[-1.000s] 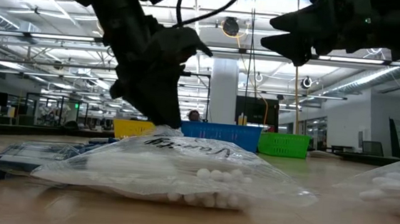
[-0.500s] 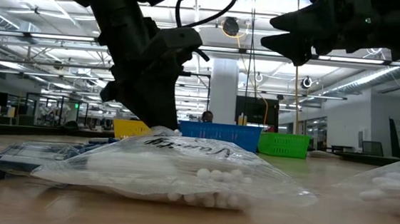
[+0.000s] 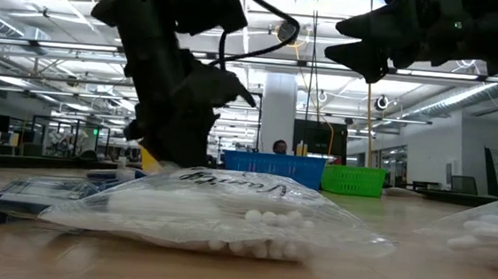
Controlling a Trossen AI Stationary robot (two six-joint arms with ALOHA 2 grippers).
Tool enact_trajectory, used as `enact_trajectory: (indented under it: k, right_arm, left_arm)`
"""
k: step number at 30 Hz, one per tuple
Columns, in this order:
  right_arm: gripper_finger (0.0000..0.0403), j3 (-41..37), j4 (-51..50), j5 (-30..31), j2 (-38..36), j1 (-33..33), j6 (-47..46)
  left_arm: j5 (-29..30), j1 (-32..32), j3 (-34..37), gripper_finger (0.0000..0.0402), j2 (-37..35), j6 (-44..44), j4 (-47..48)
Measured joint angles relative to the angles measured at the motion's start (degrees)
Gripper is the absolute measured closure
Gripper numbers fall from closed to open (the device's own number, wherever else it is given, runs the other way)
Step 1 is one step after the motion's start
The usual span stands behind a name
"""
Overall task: Pick & Place Travel size toiletries
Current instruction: Put the blue toothbrush into the green basket
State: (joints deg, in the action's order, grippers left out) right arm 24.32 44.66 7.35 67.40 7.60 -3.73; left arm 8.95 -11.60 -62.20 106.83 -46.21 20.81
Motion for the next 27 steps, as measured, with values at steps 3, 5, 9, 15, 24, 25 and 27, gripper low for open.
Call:
enact_trajectory:
  k: [3, 5, 9, 15, 24, 25, 27]
  right_arm:
    - [0.0115, 0.0, -0.2, 0.0, 0.0, 0.0, 0.0]
    - [0.0115, 0.0, -0.3, 0.0, 0.0, 0.0, 0.0]
    - [0.0115, 0.0, -0.4, 0.0, 0.0, 0.0, 0.3]
    - [0.0115, 0.0, -0.4, 0.0, 0.0, 0.0, 0.3]
    - [0.0115, 0.0, -0.6, 0.1, 0.0, 0.0, 0.3]
    - [0.0115, 0.0, -0.6, 0.1, 0.0, 0.0, 0.3]
    - [0.0115, 0.0, -0.4, 0.1, 0.0, 0.0, 0.3]
  left_arm:
    - [0.0, -0.1, 0.0, 0.031, -1.8, 1.3, -0.3]
    - [0.0, -0.2, 0.0, 0.0339, -3.1, 2.0, -0.5]
    - [0.7, -0.7, 0.0, 0.0394, -5.7, 5.5, -1.3]
    - [2.1, -1.2, -0.1, 0.04, -8.0, 8.9, -0.7]
    - [8.8, -4.4, -0.1, 0.0401, -14.6, 18.0, -1.5]
    - [10.1, -4.9, -0.1, 0.0401, -15.8, 19.4, -2.0]
    - [12.9, -5.7, -0.1, 0.0401, -18.0, 23.4, -4.6]
